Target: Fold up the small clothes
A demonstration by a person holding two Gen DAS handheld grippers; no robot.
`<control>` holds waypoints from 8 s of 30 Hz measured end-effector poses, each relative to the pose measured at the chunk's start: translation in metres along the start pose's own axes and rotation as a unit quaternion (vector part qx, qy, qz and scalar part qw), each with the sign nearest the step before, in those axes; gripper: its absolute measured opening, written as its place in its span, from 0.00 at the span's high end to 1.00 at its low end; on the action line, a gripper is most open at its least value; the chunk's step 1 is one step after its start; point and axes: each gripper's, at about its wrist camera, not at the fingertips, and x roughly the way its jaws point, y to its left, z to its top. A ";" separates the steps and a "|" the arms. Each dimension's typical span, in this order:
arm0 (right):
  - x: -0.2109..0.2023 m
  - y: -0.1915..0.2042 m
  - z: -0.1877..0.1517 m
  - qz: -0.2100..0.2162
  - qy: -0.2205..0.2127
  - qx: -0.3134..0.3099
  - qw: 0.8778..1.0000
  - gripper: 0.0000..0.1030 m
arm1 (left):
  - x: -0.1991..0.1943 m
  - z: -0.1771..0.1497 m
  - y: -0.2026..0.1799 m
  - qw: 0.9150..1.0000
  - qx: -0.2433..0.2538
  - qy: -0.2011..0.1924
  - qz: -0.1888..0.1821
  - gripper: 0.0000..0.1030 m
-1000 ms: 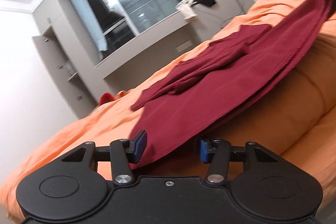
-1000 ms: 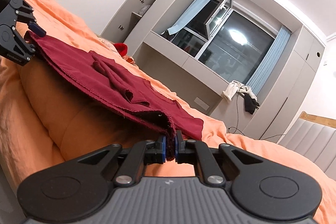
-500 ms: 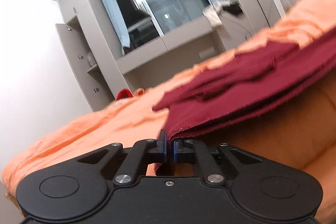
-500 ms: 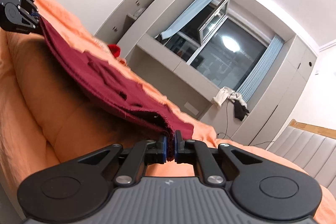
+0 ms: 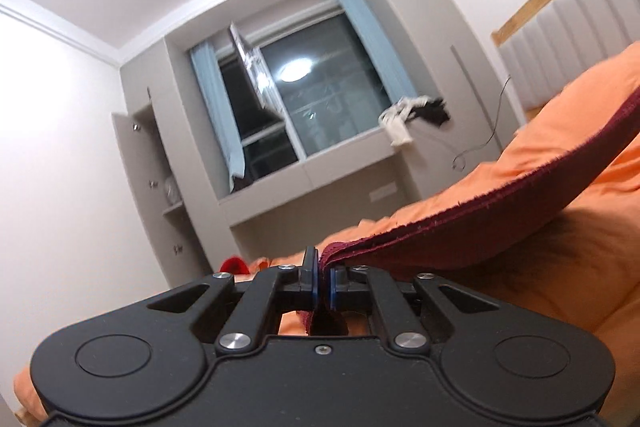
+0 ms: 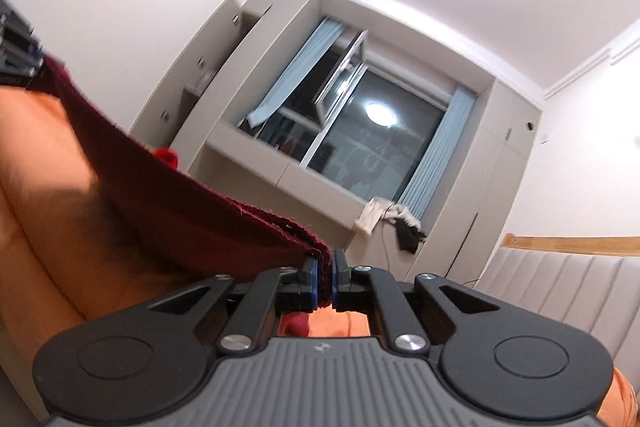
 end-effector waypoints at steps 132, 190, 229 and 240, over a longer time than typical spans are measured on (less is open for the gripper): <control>0.275 0.053 -0.011 0.104 0.076 0.068 0.989 0.00 | 0.236 -0.047 0.035 0.917 -0.350 0.168 -0.087 0.01; 0.281 0.122 -0.045 0.173 0.187 0.193 0.948 0.00 | 0.222 -0.119 0.012 0.791 -0.527 0.271 -0.153 0.01; 0.266 0.135 -0.038 0.132 0.159 0.137 0.969 0.00 | 0.244 -0.121 0.025 0.831 -0.503 0.232 -0.039 0.59; 0.264 0.141 -0.041 0.115 0.136 0.101 0.979 0.00 | 0.249 -0.123 0.030 0.830 -0.505 0.233 -0.041 0.48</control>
